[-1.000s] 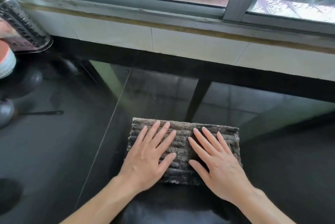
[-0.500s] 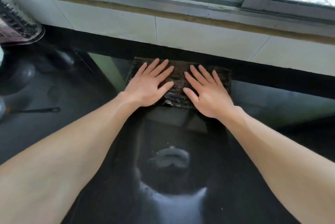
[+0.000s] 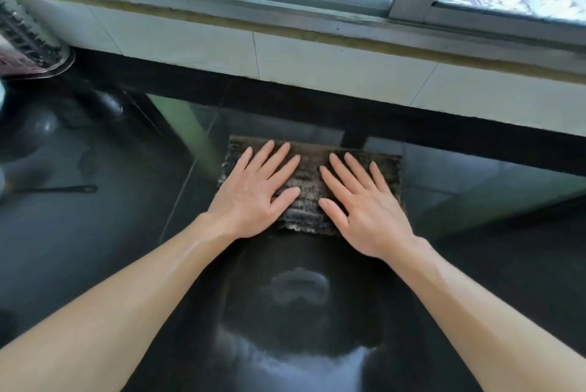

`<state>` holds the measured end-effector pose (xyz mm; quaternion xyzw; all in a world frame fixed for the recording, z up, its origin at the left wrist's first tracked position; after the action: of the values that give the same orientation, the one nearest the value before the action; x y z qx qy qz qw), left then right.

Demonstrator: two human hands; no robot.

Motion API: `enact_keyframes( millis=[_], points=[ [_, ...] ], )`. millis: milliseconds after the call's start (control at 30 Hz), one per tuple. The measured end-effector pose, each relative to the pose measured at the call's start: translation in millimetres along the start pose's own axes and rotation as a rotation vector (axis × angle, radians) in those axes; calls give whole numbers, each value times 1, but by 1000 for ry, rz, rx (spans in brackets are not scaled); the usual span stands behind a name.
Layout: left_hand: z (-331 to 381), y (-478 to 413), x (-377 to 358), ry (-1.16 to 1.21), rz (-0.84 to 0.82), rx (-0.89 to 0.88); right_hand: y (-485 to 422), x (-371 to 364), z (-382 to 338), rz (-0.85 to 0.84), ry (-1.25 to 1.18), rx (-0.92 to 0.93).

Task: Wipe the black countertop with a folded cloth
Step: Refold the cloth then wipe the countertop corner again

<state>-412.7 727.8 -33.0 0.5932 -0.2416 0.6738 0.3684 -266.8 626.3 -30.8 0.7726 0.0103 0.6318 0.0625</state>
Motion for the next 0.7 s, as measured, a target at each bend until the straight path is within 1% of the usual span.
enact_keyframes(
  millis=[167,367,567,700],
  points=[
    [65,59,-17,17,-24,23,86,-7,3,9,1,16],
    [151,117,-36,12,-22,70,179,-14,24,23,-25,87],
    [242,131,-50,-4,-27,50,259,-11,75,47,-56,122],
    [279,122,-58,2,-27,34,283,-9,104,41,-58,94]
  ],
)
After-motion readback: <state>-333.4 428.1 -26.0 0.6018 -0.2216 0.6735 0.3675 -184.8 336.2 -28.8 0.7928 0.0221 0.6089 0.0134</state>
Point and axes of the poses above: each hand's wrist, its own y-axis away from the middle knuckle, its own x-axis out of the back of the hand, z = x × y, the point moved 7 cm from there along -y, towards the middle knuckle, and after that the axes turned 2 degrees about x, right-handed, at the moved point
